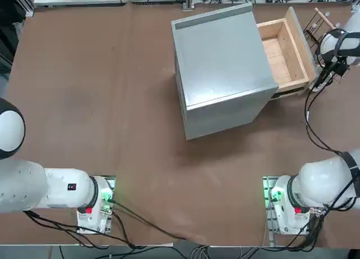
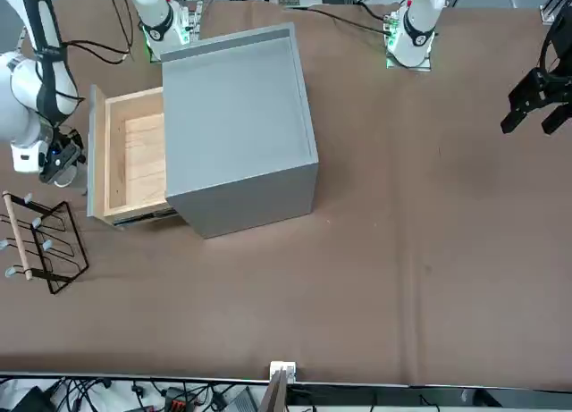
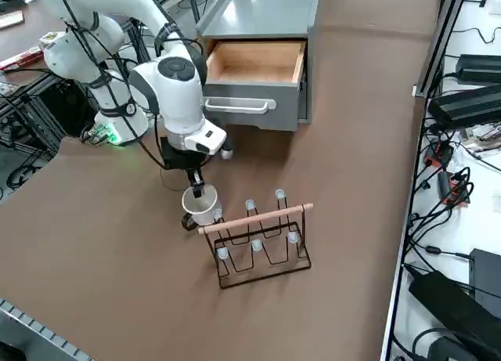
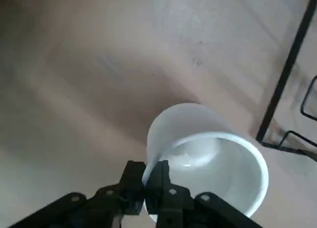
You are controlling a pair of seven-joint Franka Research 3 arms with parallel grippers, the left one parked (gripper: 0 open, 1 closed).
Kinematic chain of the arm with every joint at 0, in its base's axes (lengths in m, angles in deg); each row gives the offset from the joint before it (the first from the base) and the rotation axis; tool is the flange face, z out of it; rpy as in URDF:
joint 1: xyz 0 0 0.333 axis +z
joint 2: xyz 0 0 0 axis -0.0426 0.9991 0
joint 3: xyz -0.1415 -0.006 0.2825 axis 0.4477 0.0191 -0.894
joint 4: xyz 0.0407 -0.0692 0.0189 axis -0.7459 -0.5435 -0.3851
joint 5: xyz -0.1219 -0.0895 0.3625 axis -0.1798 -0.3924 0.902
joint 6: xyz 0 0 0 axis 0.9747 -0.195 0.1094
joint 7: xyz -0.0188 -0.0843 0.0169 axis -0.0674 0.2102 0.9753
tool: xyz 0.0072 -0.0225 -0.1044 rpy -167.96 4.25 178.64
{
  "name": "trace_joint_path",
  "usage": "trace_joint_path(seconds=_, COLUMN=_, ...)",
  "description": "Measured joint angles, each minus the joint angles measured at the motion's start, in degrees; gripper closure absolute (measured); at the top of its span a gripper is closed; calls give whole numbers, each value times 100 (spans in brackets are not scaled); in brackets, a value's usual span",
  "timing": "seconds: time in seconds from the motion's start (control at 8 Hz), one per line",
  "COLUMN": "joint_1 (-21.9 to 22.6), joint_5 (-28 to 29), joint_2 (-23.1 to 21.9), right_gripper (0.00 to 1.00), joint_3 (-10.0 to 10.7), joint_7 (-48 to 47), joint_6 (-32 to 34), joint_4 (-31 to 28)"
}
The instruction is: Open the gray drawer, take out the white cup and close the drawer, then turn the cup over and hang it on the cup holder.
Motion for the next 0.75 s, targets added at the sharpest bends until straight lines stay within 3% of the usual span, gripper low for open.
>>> trace_joint_path(seconds=0.25, joint_1=75, joint_5=8, joint_2=139, right_gripper=89, joint_3=-24, joint_7=-312, joint_6=-119, joint_4=0)
trace_joint_path(seconds=0.38, joint_1=212, joint_5=9, joint_2=171, right_gripper=80, joint_3=-34, joint_7=-742, joint_6=-117, joint_4=0)
trace_joint_path(seconds=0.75, joint_1=485, joint_5=9, joint_2=8, right_gripper=26, joint_3=-40, joint_7=-1254, joint_6=445, joint_4=135)
